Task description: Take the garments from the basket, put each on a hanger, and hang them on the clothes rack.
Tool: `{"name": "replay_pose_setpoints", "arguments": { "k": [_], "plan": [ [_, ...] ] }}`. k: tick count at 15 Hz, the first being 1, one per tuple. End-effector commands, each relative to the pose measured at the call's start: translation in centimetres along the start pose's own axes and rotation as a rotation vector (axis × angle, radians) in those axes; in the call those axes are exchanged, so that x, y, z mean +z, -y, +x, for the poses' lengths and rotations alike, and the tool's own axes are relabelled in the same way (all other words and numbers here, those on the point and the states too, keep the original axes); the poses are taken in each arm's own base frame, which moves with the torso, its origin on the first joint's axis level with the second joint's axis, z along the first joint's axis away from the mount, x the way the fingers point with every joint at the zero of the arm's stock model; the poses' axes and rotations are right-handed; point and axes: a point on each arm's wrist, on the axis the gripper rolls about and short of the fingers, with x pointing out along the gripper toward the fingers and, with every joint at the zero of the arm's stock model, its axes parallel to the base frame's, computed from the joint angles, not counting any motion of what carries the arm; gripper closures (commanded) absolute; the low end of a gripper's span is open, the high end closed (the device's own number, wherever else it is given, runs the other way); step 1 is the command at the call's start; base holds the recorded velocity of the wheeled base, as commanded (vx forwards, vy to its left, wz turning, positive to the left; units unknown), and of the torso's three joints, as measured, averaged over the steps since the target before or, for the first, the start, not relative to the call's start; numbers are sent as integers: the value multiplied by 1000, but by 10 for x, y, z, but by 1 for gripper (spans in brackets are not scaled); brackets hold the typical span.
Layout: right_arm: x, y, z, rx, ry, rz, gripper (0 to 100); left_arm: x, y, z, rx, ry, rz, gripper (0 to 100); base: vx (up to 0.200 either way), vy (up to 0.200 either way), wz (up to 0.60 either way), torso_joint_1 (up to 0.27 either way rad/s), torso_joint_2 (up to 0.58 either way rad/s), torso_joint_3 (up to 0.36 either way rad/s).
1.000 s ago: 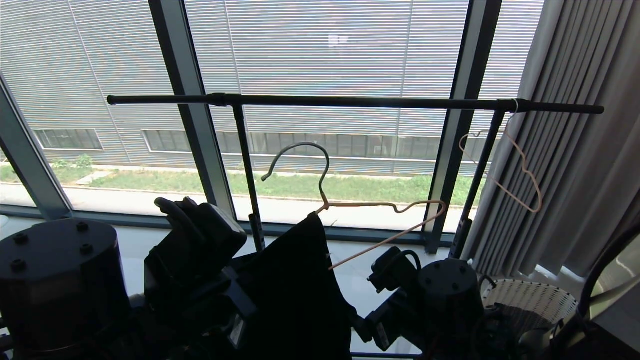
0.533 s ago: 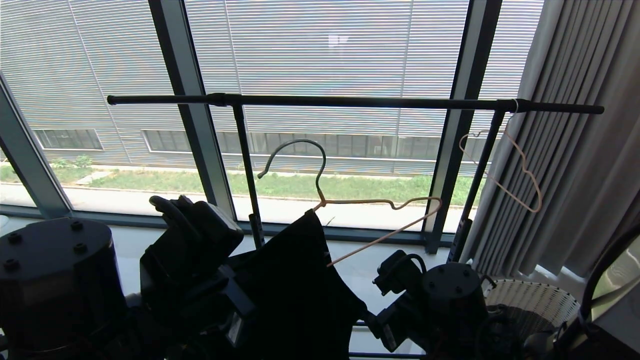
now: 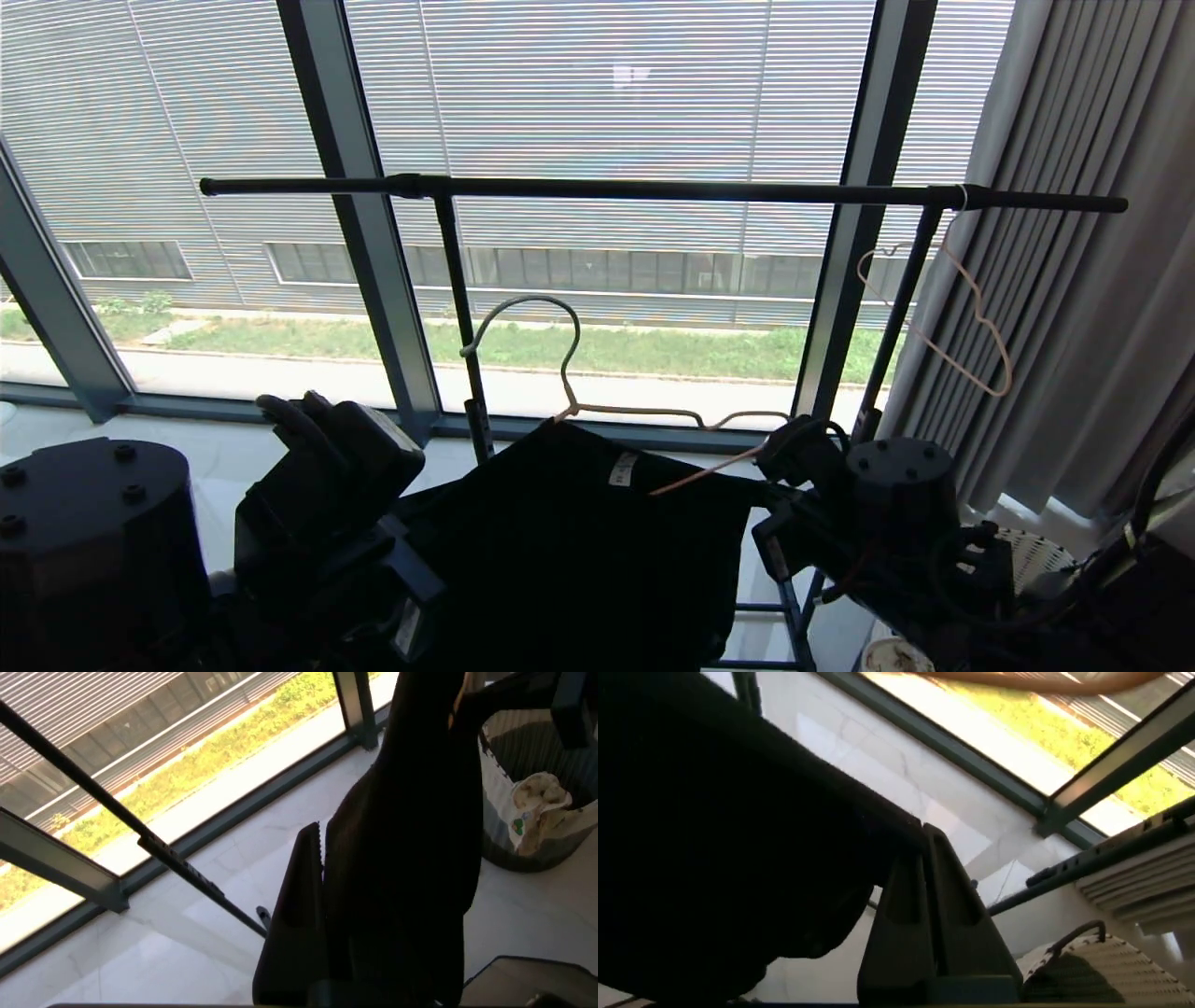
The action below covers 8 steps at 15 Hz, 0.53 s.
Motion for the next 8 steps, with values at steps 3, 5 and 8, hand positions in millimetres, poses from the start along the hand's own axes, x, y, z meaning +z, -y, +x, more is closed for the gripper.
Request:
{"name": "replay_pose_setpoints", "arguments": {
  "k": [3,5,8],
  "plan": [
    [17,44,-5,-120,56,7,100,-10,2,-7,-16,-18,0,100,0,0,0,0,0,0],
    [21,52,-8,-141,74,9,100,-11,3,-6,-41,-20,2,100,0,0,0,0,0,0],
    [28,53,-14,-133,102,2,100,-15,5,0,-47,-52,9,100,0,0,0,0,0,0]
  ]
}}
